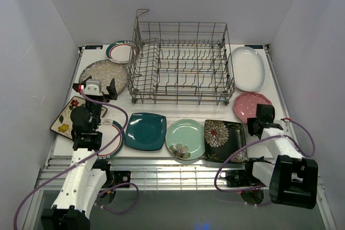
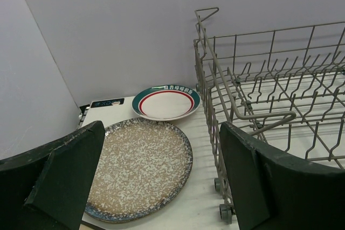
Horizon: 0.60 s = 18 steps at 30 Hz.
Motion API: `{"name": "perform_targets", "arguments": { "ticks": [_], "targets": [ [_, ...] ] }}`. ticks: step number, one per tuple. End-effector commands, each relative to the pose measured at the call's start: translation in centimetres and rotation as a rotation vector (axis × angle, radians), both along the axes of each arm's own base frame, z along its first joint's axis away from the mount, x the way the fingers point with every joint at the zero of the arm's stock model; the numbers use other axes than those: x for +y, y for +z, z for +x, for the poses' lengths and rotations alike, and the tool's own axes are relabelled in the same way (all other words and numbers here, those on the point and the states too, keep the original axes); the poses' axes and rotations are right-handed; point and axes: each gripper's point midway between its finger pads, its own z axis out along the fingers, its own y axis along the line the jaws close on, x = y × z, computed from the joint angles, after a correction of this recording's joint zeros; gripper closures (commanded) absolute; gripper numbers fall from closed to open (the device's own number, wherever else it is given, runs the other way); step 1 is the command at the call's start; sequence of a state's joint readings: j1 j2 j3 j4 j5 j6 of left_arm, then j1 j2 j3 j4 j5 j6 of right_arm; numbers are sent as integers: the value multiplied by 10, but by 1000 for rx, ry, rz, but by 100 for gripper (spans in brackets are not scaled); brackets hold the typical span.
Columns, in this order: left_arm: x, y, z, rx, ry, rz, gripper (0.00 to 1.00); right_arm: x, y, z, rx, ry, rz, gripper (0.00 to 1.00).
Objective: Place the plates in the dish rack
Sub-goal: Pick up the plate from the corner of the board.
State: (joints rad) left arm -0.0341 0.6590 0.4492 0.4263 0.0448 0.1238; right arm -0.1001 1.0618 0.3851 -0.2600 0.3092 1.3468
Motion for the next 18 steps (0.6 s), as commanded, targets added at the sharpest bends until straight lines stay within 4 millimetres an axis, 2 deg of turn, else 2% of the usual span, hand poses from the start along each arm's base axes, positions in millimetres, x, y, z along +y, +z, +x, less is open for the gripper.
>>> {"name": "perform_targets", "arguments": {
  "ticks": [1, 2, 4, 9, 11, 18],
  "targets": [
    [1, 4, 0, -11, 5, 3, 2, 6, -5, 0, 34, 42, 23, 69],
    [1, 4, -1, -14, 5, 2, 2, 6, -4, 1, 34, 43, 27, 81],
    [1, 4, 0, -12, 7, 4, 2, 8, -2, 1, 23, 43, 32, 92],
    [1, 5, -1, -15, 5, 2, 2, 1, 8, -3, -21, 21, -2, 92],
    [1, 5, -1, -14, 5, 2, 2, -5, 10, -13, 2, -17, -28, 92],
    [1, 4, 0, -9, 6, 2, 2, -21, 40, -21, -70, -77, -105, 92]
  ]
}}
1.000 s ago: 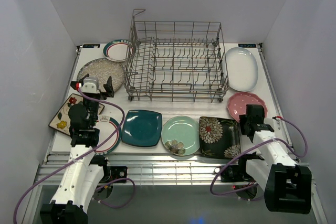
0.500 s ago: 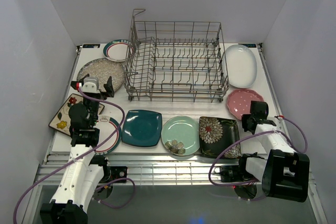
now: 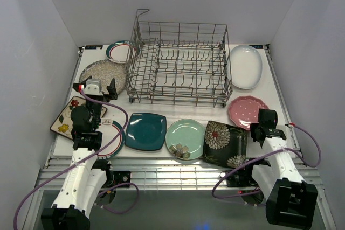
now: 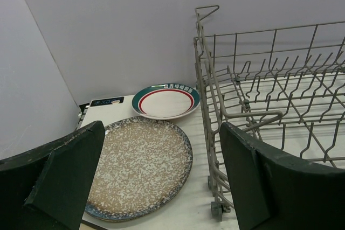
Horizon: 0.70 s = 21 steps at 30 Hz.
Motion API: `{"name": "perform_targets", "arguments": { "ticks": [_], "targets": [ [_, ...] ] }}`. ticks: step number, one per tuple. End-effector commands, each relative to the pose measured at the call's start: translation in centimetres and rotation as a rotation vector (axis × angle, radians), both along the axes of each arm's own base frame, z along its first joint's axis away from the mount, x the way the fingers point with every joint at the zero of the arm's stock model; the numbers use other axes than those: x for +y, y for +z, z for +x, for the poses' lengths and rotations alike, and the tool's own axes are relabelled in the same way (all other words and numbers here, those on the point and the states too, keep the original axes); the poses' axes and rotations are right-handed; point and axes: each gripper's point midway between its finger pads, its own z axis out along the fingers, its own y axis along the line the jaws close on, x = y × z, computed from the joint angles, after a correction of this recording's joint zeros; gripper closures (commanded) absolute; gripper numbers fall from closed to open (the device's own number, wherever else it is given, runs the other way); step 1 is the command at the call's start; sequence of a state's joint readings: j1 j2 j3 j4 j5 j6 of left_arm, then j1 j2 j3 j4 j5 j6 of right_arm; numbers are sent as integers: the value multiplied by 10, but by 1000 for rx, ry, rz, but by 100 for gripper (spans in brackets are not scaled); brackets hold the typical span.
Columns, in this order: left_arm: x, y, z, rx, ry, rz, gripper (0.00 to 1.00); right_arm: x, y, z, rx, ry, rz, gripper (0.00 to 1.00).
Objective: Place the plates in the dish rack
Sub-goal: Pick up the plate from the corner of the board.
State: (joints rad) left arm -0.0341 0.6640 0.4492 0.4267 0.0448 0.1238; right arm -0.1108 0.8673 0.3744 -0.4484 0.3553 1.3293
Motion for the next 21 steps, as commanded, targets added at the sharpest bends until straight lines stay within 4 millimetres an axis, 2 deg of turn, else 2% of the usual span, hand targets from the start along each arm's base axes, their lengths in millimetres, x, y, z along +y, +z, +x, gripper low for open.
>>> {"name": "perform_targets", "arguments": {
  "ticks": [1, 11, 21],
  "targets": [
    [1, 6, -1, -15, 6, 2, 2, -14, 30, 9, -95, -58, -67, 92],
    [1, 5, -1, -14, 4, 4, 2, -34, 65, 19, -119, -56, -196, 92],
    [1, 5, -1, -14, 6, 2, 2, -51, 90, 30, -121, -86, -287, 92]
  ]
}}
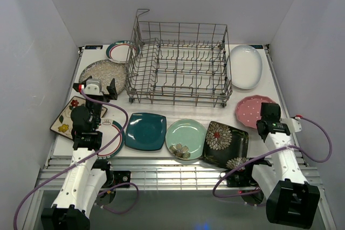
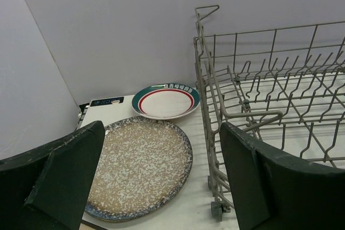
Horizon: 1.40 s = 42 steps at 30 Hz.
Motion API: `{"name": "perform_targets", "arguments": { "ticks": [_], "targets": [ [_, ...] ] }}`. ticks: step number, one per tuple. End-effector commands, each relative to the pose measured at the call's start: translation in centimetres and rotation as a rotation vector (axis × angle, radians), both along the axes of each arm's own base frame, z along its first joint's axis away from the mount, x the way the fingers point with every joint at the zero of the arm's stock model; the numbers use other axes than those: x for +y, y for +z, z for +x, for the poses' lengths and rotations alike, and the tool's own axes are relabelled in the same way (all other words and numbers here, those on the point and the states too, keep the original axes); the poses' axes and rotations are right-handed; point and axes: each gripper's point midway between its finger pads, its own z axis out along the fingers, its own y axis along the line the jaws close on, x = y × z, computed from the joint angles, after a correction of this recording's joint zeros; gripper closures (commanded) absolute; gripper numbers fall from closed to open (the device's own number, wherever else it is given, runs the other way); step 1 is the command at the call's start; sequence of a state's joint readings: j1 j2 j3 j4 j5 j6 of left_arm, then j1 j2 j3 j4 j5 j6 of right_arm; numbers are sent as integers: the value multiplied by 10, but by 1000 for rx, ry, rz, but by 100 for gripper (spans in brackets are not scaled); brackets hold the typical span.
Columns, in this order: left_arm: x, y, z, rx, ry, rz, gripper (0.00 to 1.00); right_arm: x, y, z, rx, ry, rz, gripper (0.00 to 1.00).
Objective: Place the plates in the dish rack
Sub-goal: Pick up the plate from the corner of the board.
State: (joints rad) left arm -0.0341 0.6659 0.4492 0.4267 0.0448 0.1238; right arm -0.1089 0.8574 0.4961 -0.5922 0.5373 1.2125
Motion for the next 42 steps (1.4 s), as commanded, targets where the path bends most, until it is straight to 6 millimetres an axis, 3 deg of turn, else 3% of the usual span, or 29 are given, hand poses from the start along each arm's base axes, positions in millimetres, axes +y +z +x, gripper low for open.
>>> {"name": "perform_targets", "arguments": {
  "ticks": [1, 8, 27, 36, 42],
  "targets": [
    [1, 5, -1, -14, 6, 2, 2, -19, 60, 40, -209, -52, -95, 92],
    [1, 5, 0, -13, 6, 2, 2, -22, 92, 49, -276, 6, -164, 92],
    [3, 5, 2, -7, 15, 1, 2, -36, 173, 44, -381, 34, -324, 92],
    [29, -9, 25, 78, 163, -79, 2, -28, 212, 56, -469, 106, -343, 92],
    [32, -14, 33, 116, 189, -128, 2, -22, 240, 65, -522, 166, -363, 92]
  ]
}}
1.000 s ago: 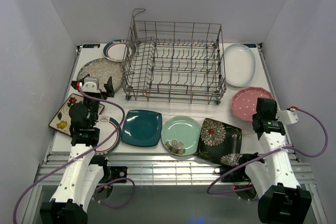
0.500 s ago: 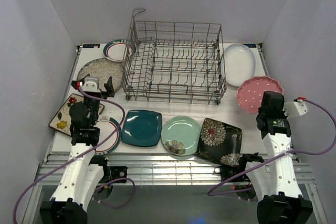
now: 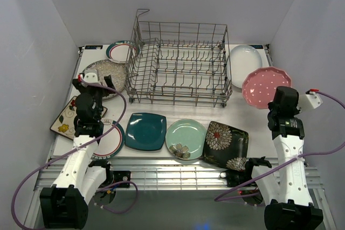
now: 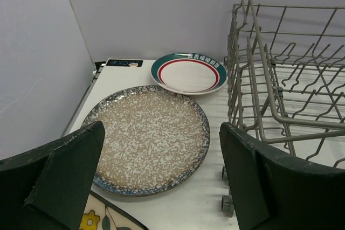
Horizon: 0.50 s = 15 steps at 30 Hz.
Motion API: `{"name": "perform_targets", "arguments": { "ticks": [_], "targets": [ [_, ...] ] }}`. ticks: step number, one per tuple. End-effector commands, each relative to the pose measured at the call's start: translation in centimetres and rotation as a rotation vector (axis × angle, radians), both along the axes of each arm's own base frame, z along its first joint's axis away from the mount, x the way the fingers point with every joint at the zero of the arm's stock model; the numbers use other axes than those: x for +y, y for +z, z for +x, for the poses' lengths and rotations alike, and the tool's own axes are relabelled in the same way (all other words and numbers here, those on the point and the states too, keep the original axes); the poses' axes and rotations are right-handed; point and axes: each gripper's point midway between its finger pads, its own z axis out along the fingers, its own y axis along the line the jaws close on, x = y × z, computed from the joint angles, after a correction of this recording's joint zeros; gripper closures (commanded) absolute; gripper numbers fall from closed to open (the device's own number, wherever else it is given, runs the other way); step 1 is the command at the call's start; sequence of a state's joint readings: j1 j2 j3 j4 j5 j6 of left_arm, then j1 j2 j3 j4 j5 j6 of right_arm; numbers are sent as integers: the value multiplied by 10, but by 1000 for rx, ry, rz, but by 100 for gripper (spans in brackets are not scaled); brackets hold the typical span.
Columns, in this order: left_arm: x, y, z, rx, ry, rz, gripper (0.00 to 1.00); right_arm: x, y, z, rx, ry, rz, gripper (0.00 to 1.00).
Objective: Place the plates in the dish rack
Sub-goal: Pick up the plate from the corner of the board.
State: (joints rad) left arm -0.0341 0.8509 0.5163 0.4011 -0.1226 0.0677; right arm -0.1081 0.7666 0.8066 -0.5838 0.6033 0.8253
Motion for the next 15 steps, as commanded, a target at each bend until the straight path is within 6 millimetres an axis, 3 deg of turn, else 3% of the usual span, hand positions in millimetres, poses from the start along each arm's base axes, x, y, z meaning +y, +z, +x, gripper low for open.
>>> {"name": "perform_targets", "arguments": {
  "ticks": [1, 15],
  "targets": [
    [6, 16, 0, -24, 36, -48, 2, 2, 103, 33, -352, 29, -33, 92],
    [-3, 2, 12, 38, -25, -111, 2, 24, 153, 57, -439, 196, -66, 92]
  ]
}}
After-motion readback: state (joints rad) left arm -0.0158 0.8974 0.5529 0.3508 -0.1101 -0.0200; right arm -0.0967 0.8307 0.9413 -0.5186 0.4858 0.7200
